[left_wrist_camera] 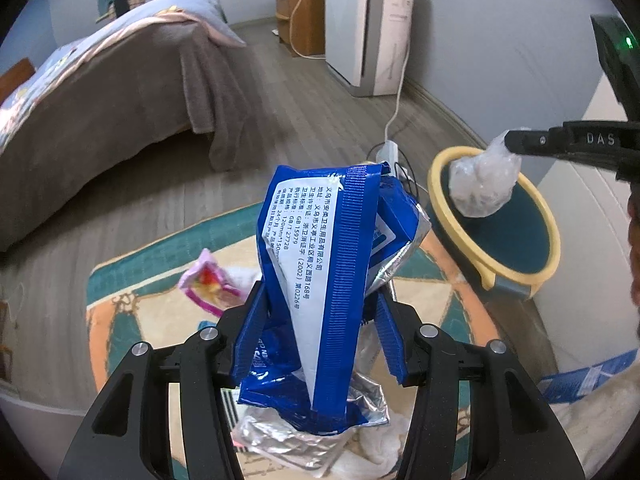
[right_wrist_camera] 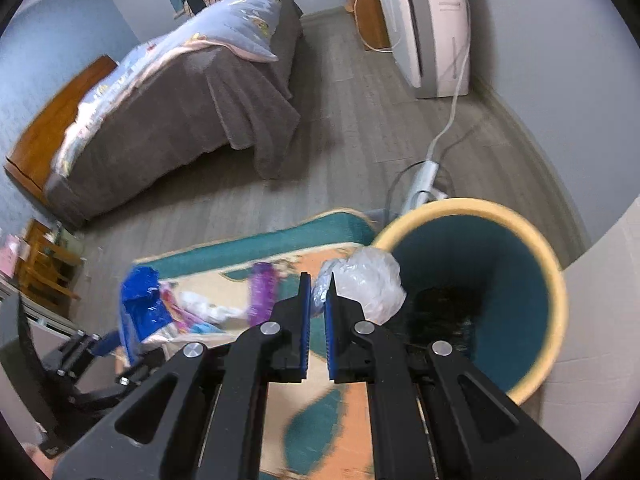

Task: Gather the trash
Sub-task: 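Carry the clear plastic wrap into the bin and open the right tool, then lower the blue wrapper packet into the bin and open the left tool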

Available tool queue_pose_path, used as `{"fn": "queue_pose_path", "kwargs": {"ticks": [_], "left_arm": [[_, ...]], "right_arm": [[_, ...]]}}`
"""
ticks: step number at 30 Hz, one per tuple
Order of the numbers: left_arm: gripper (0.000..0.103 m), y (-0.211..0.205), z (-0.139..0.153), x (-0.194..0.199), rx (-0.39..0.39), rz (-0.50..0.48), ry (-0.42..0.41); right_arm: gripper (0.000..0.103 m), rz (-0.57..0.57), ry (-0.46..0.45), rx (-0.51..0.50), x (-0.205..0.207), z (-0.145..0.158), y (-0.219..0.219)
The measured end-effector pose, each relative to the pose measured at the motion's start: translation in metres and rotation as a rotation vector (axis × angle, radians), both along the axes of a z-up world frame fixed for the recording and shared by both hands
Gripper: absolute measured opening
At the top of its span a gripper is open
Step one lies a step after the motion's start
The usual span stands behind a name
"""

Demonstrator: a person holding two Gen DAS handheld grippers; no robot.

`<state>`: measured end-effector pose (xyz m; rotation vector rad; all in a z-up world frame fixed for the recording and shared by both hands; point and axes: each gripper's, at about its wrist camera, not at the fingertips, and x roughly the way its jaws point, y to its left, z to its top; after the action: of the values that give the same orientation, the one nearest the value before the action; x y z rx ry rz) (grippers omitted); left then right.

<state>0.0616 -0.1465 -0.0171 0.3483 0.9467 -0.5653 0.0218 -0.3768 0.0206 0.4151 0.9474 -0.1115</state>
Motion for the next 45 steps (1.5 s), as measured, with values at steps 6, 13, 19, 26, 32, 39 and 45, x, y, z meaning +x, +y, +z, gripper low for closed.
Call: {"fn": "queue_pose_path", "kwargs": {"ticks": [6, 13, 19, 26, 32, 39, 45], "left_arm": [[0.054, -0.014, -0.007, -0.015, 0.023, -0.009, -0.003], [0.054, -0.035, -0.004, -0.031, 0.032, -0.028, -0.028], [0.054, -0.073, 0.001, -0.038, -0.022, -0.058, 0.013], [0.055, -0.132, -0.006, -0.031, -0.026, -0.106, 0.090], [0.055, -0.176, -0.004, -0.016, -0.064, -0.134, 0.086], [0.056, -0.202, -0.008, -0.001, -0.140, -0.107, 0.113], [0.081, -0.207, -0.005, -0.003, -0.165, -0.118, 0.089]], "right_arm": [[0.006, -0.002, 0.053, -0.147, -0.016, 0.002, -0.018], [0.006, 0.012, 0.093, -0.257, -0.028, -0.001, -0.039], [0.006, -0.054, 0.094, -0.251, -0.034, -0.004, -0.071], [0.006, -0.094, 0.106, -0.222, -0.037, -0.014, -0.091], [0.006, -0.138, 0.110, -0.195, -0.036, -0.020, -0.100], [0.006, -0.145, 0.099, -0.175, -0.036, -0.018, -0.101], [0.006, -0.151, 0.088, -0.140, -0.035, -0.019, -0.103]]}}
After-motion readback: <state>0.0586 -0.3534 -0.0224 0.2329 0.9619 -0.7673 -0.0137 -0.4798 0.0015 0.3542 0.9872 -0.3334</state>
